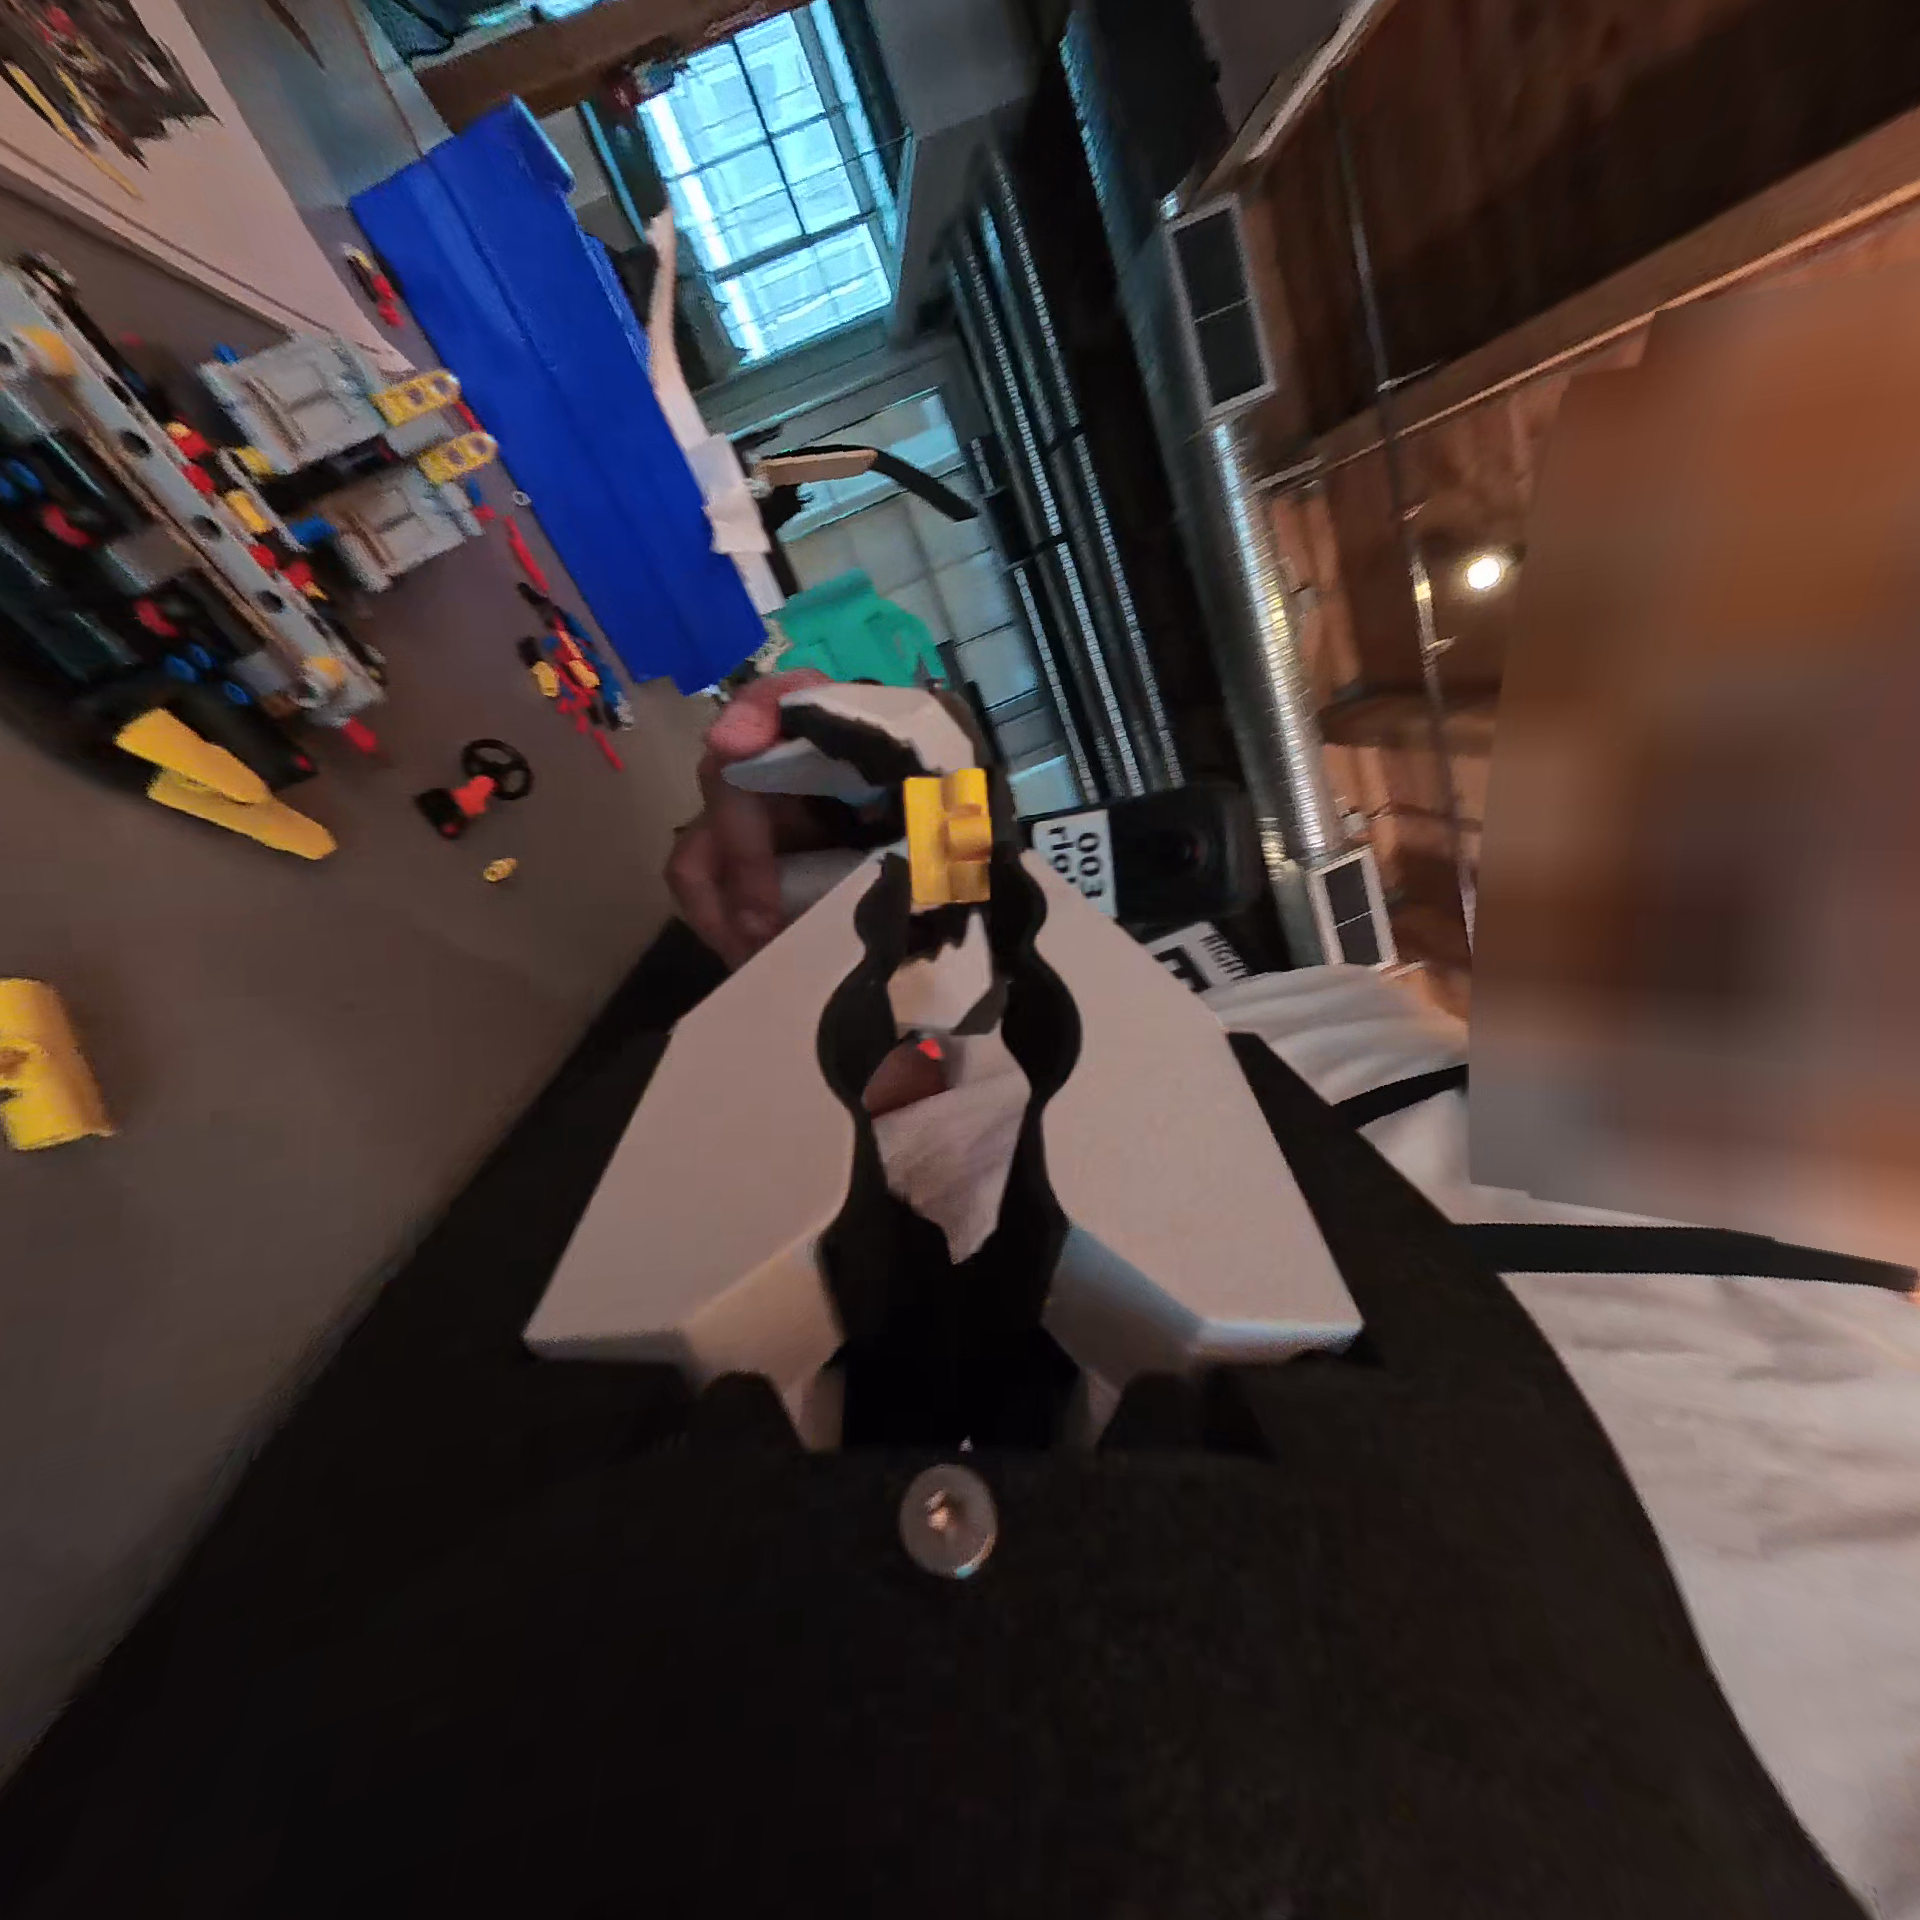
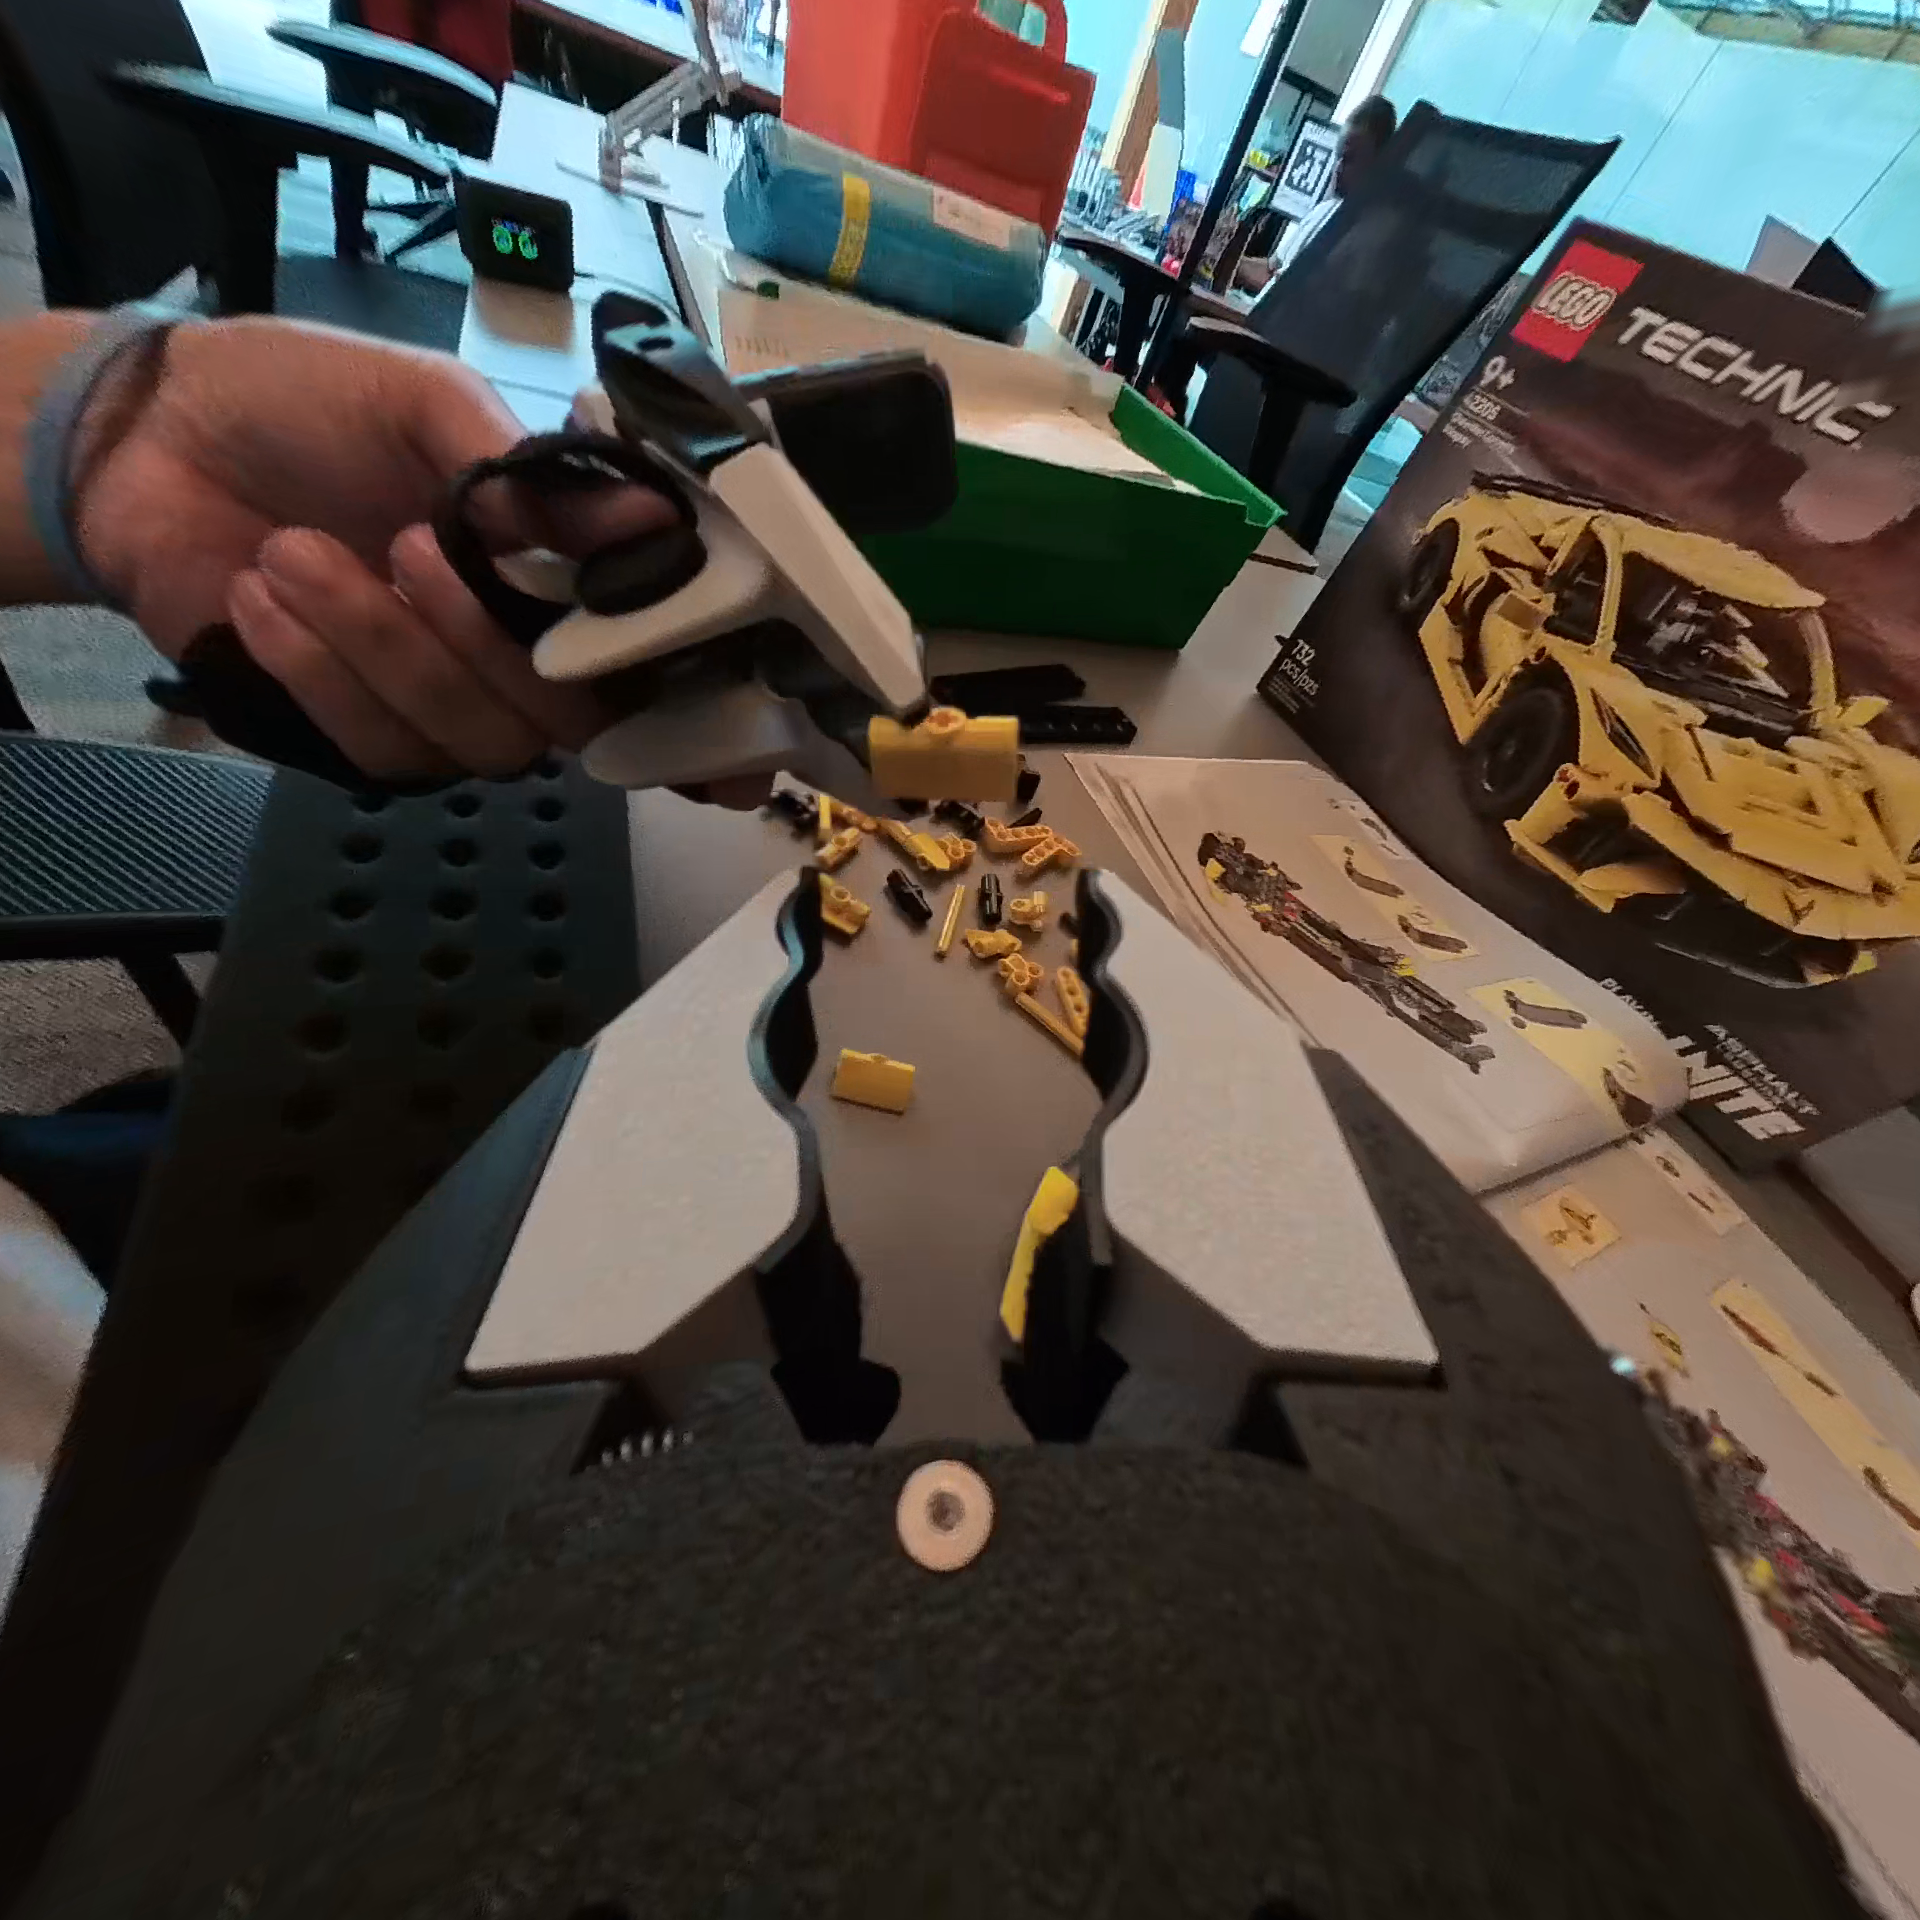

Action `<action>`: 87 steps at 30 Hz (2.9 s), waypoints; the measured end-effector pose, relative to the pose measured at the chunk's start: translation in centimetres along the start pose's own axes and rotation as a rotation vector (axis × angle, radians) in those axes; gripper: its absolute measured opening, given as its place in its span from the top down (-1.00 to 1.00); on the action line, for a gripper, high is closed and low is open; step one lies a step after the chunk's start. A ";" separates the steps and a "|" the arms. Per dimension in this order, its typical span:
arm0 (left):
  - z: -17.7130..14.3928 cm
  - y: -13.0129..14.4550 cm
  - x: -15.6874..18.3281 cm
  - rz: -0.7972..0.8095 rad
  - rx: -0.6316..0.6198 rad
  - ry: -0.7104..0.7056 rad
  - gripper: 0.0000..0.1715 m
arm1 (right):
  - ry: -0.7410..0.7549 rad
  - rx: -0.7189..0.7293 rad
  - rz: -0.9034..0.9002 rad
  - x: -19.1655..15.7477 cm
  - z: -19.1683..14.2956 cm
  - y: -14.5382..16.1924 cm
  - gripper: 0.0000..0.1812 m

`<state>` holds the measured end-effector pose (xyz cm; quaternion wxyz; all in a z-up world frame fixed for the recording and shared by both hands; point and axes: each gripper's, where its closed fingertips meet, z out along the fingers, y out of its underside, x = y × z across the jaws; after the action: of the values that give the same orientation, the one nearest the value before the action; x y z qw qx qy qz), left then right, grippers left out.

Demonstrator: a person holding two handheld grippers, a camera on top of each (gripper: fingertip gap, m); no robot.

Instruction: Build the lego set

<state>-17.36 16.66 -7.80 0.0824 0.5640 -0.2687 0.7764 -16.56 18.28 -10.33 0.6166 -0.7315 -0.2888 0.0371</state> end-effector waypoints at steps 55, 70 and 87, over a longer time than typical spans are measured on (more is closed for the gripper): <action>-15.8 -4.3 0.0 0.843 0.606 -0.885 0.77 | -0.376 -0.709 0.297 -3.9 6.7 6.3 0.72; -16.7 -3.8 -1.2 0.838 0.499 -0.926 0.78 | -0.342 -0.839 0.185 -3.3 9.1 8.0 0.72; -16.5 -3.7 -1.4 0.853 0.482 -0.947 0.78 | -0.331 -0.801 0.159 -3.6 10.5 9.1 0.70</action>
<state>-28.96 28.42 -11.51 -0.4853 0.6905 -0.2940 0.4485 -20.45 25.19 -22.32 0.2247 -0.9170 -0.3181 0.0863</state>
